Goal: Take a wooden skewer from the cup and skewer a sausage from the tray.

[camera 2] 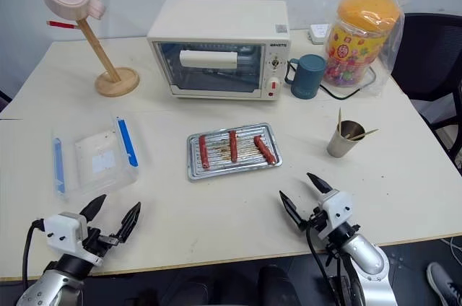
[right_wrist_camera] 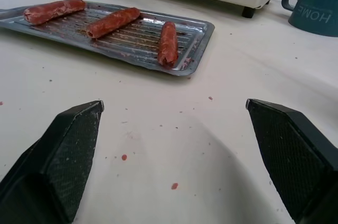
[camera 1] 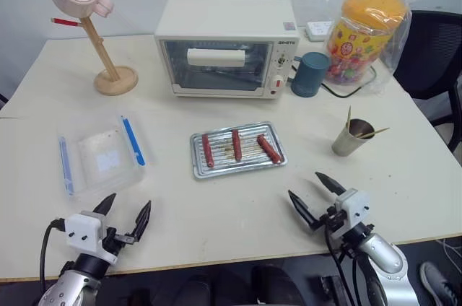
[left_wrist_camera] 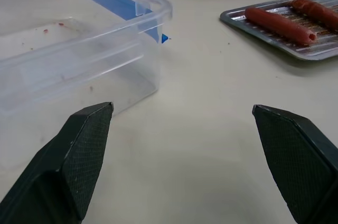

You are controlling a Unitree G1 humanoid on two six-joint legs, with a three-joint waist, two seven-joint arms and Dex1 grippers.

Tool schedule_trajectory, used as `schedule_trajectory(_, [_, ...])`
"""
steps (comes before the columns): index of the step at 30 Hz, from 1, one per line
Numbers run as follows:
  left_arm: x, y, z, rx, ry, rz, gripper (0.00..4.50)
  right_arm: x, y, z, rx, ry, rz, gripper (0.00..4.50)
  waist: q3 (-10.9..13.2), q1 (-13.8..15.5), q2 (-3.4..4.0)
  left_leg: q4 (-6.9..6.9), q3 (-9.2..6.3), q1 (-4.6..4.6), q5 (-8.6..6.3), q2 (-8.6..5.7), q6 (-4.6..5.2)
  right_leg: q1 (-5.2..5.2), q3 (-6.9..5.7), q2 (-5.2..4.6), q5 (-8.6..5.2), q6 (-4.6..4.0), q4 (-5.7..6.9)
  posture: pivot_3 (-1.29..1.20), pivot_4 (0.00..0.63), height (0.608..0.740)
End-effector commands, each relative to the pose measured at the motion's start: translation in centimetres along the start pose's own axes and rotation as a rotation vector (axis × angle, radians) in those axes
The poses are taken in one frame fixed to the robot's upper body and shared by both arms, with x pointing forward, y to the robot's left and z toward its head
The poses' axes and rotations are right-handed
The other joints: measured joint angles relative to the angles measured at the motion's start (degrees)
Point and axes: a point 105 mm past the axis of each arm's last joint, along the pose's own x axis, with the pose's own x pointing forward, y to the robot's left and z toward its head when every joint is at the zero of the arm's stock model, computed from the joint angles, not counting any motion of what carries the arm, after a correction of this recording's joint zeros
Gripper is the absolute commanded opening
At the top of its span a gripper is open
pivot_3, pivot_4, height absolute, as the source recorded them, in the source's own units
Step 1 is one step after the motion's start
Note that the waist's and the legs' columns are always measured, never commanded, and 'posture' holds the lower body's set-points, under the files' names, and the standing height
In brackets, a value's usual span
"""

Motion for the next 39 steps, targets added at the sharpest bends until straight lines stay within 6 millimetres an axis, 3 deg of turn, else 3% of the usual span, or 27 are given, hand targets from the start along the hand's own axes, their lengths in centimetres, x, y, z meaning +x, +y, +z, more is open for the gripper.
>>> schedule_trajectory(1, [0.2, -0.1, 0.4, 0.012, -0.01, -0.03, 4.46, 0.1, -0.6, 1.8, -0.031, -0.046, -0.019, 4.5, 0.0, 0.0, 0.0, 0.0, 0.0, 0.0, 0.0, 0.0, 0.0, 0.0, 0.0, 0.0, 0.0, 0.0, 0.0, 0.0, 0.15, 0.74])
schedule_trajectory(4, [0.6, -0.7, 0.8, 0.041, -0.013, -0.106, 4.46, -0.6, -1.1, 3.4, -0.045, -0.069, -0.014, 4.5, 0.03, 0.03, 0.05, 0.0, 0.0, 0.0, 0.0, 0.0, 0.0, 0.0, 0.0, 0.0, 0.0, 0.0, 0.01, 0.0, 0.15, 0.74])
schedule_trajectory(8, [0.3, -4.6, 3.1, -0.02, -0.07, -0.521, 4.46, -3.4, -2.6, 5.9, -0.107, -0.049, -0.02, 4.5, 0.08, 0.93, 0.16, 0.0, -0.01, -0.03, 0.0, -0.01, 0.0, -0.01, -0.01, -0.02, 0.0, 0.0, -0.02, 0.0, 0.15, 0.74])
schedule_trajectory(13, [1.4, -3.8, 5.8, -0.028, -0.124, -0.677, 4.46, -9.0, -7.3, 7.8, -0.24, 0.074, -0.105, 4.5, 0.13, 1.67, 0.23, 0.06, -0.05, -0.03, 0.01, -0.02, 0.04, 0.1, -0.08, -0.05, 0.01, 0.01, -0.05, 0.0, 0.15, 0.74])
schedule_trajectory(16, [1.2, -3.7, 6.6, -0.027, -0.083, -0.839, 4.46, -12.8, -9.8, 7.7, -0.326, 0.186, -0.16, 4.5, 0.1, 1.1, 0.28, 0.0, -0.02, 0.12, 0.0, 0.0, 0.05, 0.24, -0.06, -0.01, 0.01, 0.01, -0.06, 0.0, 0.15, 0.74])
schedule_trajectory(19, [1.9, -3.6, 7.1, -0.05, -0.087, -0.896, 4.46, -14.8, -11.2, 7.4, -0.34, 0.239, -0.205, 4.5, 0.09, 1.01, 0.34, -0.08, -0.01, 0.13, 0.0, 0.02, 0.06, 0.23, -0.05, 0.0, 0.0, -0.01, -0.12, 0.0, 0.15, 0.74])
schedule_trajectory(21, [2.3, -4.0, 7.1, -0.062, -0.088, -0.92, 4.46, -14.9, -11.4, 7.2, -0.322, 0.242, -0.2, 4.5, 0.07, 0.99, 0.36, -0.07, 0.01, 0.13, 0.0, 0.02, 0.07, 0.24, -0.03, -0.01, 0.01, 0.0, -0.14, 0.0, 0.15, 0.74])
schedule_trajectory(26, [2.8, -4.9, 7.0, -0.097, -0.1, -0.94, 4.46, -13.8, -12.2, 8.9, -0.335, 0.191, -0.157, 4.5, 0.05, 0.67, 0.48, -0.05, 0.02, 0.13, 0.01, 0.02, 0.07, 0.23, -0.01, -0.01, 0.02, 0.02, -0.12, 0.0, 0.15, 0.74])
schedule_trajectory(32, [3.1, -5.0, 6.8, -0.094, -0.111, -0.94, 4.46, -10.1, -11.2, 11.6, -0.315, 0.216, 0.112, 4.5, 0.05, 1.06, 0.5, -0.01, 0.01, 0.1, 0.01, 0.02, 0.07, 0.22, -0.03, -0.01, 0.02, 0.03, -0.12, 0.0, 0.15, 0.74])
schedule_trajectory(39, [3.7, -5.5, 6.8, -0.081, -0.132, -0.923, 4.46, -7.4, -11.9, 11.9, -0.306, 0.33, 0.283, 4.5, 0.07, 1.49, 0.46, 0.05, -0.04, 0.02, 0.02, 0.02, 0.09, 0.21, -0.09, -0.01, 0.03, 0.05, -0.18, 0.0, 0.15, 0.74])
